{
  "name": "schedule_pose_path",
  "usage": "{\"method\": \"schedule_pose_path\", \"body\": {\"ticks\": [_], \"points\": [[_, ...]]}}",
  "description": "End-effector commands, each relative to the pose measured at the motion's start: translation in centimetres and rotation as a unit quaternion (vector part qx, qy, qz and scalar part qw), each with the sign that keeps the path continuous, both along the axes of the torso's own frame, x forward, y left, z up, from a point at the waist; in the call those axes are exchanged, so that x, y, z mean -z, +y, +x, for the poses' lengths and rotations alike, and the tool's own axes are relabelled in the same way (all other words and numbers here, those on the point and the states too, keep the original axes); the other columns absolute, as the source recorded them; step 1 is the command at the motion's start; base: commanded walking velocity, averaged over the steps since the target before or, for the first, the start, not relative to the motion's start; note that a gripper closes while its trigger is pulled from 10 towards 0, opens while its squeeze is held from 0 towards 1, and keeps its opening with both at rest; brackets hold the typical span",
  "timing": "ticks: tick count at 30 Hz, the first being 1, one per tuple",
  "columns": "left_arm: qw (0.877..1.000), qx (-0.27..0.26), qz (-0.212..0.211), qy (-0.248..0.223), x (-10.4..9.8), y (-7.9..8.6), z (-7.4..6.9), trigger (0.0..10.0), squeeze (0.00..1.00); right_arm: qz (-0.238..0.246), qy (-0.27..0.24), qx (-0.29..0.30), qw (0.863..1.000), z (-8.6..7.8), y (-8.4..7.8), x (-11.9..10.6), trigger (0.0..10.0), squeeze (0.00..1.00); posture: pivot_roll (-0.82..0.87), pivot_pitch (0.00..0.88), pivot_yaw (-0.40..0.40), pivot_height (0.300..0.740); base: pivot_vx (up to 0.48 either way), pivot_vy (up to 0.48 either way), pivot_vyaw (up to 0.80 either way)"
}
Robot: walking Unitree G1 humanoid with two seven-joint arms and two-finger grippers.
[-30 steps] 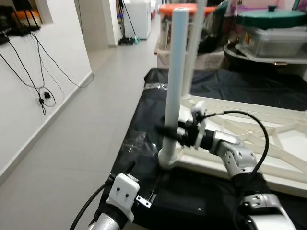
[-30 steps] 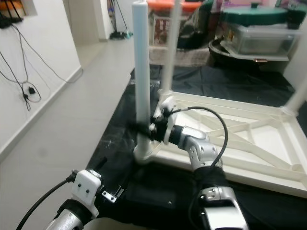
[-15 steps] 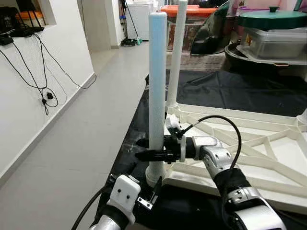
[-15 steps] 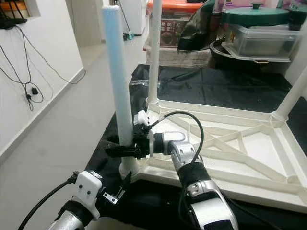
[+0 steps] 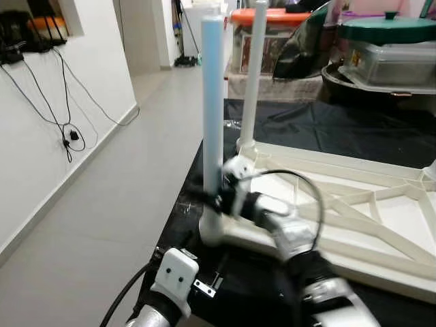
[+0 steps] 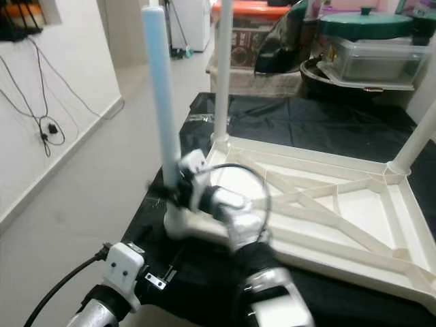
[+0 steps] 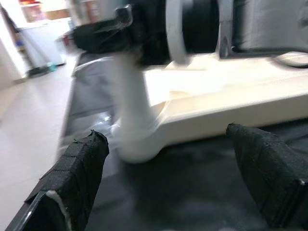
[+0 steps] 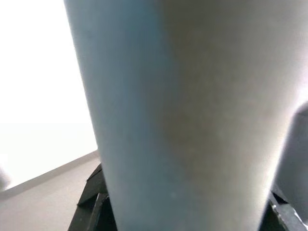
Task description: Building children table
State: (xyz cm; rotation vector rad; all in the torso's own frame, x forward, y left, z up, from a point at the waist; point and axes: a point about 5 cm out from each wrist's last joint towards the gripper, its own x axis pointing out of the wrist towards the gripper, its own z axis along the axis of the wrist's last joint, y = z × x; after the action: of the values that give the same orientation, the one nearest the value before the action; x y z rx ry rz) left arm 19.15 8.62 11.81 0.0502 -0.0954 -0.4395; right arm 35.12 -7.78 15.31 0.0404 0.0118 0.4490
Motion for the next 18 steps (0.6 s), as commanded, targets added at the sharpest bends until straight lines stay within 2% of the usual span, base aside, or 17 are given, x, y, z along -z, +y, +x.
{"method": "schedule_pose_path", "body": {"ticks": [1,2,3,4,6,10,11,12,13,15,16,18], "points": [[1.0,0.001,0.004,0.01,0.4,0.3,0.0,10.0,0.0,-0.009,0.04,0.268,0.963,-1.3,-5.5,1.8,0.0,0.0,-0.03,0.0,0.003,0.74,0.0,0.0,0.0],[1.0,0.001,0.004,0.01,0.4,0.3,0.0,10.0,0.0,-0.009,0.04,0.268,0.963,-1.3,-5.5,1.8,0.0,0.0,-0.03,0.0,0.003,0.74,0.0,0.0,0.0],[1.0,0.001,0.005,0.01,0.5,0.3,0.0,10.0,0.0,-0.009,0.042,0.296,0.954,-2.0,-5.7,1.9,0.0,0.0,-0.02,0.0,0.004,0.74,0.0,0.0,0.0],[1.0,0.001,0.005,0.01,0.5,0.3,0.0,10.0,0.0,-0.009,0.042,0.296,0.954,-2.0,-5.7,1.9,0.0,0.0,-0.02,0.0,0.004,0.74,0.0,0.0,0.0],[1.0,0.0,0.006,0.009,0.5,0.3,0.0,10.0,0.0,-0.006,0.055,0.324,0.944,-2.7,-5.3,2.1,0.0,0.0,-0.02,0.0,0.004,0.74,0.0,0.0,0.0],[1.0,0.0,0.007,0.008,0.5,0.3,0.0,10.0,0.0,0.0,0.067,0.331,0.941,-2.9,-4.6,2.4,0.0,0.0,-0.02,0.0,0.004,0.74,0.0,0.0,0.0],[1.0,0.0,0.007,0.008,0.5,0.3,0.0,10.0,0.0,-0.003,0.063,0.309,0.949,-2.7,-3.8,2.3,6.0,0.0,-0.02,0.0,0.004,0.74,0.0,0.0,0.0],[1.0,0.0,0.007,0.008,0.5,0.3,0.0,10.0,0.0,-0.003,0.063,0.309,0.949,-2.7,-3.8,2.3,6.0,0.0,-0.02,0.0,0.004,0.74,0.0,0.0,0.0],[1.0,0.0,0.007,0.008,0.5,0.3,0.0,10.0,0.0,0.005,0.064,0.284,0.957,-2.6,-3.0,2.4,10.0,0.0,-0.02,0.0,0.004,0.74,0.0,0.0,0.0],[1.0,0.0,0.007,0.008,0.5,0.3,0.0,10.0,0.0,0.005,0.064,0.284,0.957,-2.6,-3.0,2.4,10.0,0.0,-0.02,0.0,0.004,0.74,0.0,0.0,0.0],[1.0,0.0,0.006,0.009,0.5,0.2,0.0,10.0,0.0,0.02,0.049,0.246,0.968,-2.4,-1.8,2.1,10.0,1.0,-0.02,0.0,0.0,0.74,0.0,0.0,0.0],[1.0,0.0,0.006,0.009,0.5,0.2,0.0,10.0,0.0,0.027,0.038,0.234,0.971,-2.3,-1.3,1.9,10.0,1.0,-0.02,0.0,0.0,0.74,0.0,0.0,0.0]]}}
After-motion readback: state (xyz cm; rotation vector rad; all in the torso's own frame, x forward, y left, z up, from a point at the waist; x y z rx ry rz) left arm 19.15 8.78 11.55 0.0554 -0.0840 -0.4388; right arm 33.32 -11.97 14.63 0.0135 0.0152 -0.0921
